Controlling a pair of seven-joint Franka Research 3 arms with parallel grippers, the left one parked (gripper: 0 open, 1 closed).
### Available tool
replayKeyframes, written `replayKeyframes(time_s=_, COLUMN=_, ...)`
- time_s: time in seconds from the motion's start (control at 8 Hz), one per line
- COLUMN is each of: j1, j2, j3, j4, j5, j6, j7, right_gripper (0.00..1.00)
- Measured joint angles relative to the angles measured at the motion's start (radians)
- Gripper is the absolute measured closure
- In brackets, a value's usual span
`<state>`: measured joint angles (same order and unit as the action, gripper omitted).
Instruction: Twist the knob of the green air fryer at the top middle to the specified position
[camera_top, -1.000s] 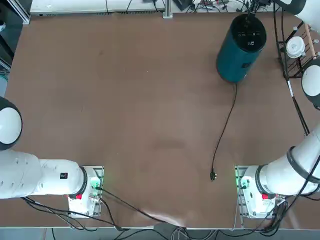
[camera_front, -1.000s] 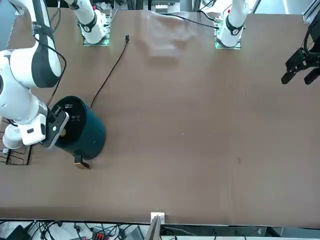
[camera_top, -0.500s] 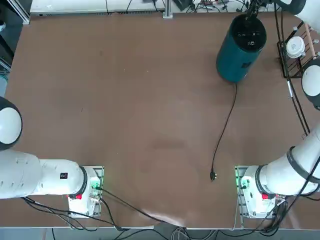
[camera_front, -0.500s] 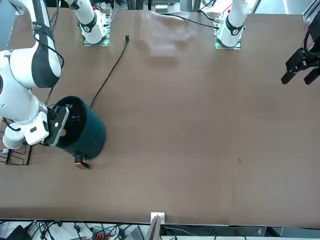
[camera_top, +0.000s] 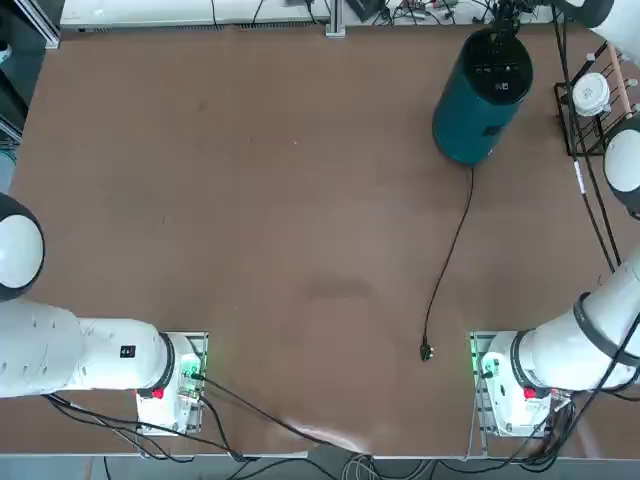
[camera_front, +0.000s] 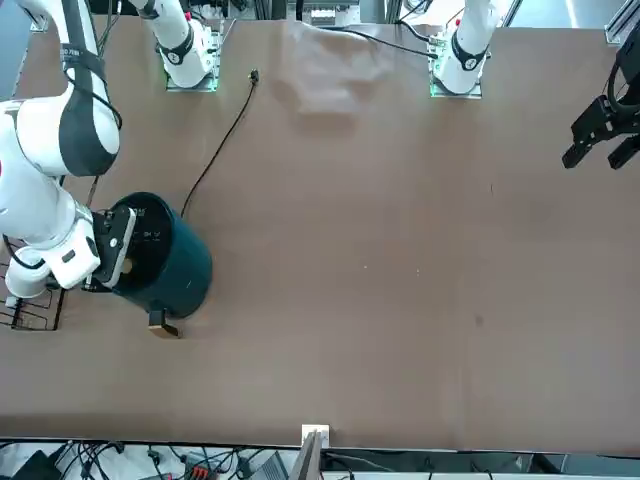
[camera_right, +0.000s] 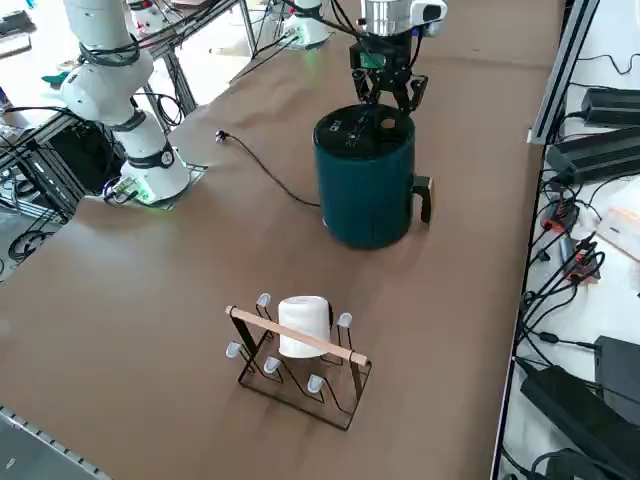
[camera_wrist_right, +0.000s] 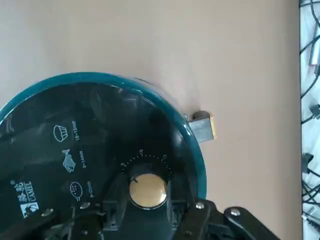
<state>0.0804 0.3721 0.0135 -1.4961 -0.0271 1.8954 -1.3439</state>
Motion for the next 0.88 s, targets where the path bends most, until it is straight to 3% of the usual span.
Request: replayKeyframes(time_s=0.88, j1=0.001, j2=0.0, j3=0.0, j4=0.0, j5=0.0, j6=0.0, j7=-0.033, right_gripper=0.53)
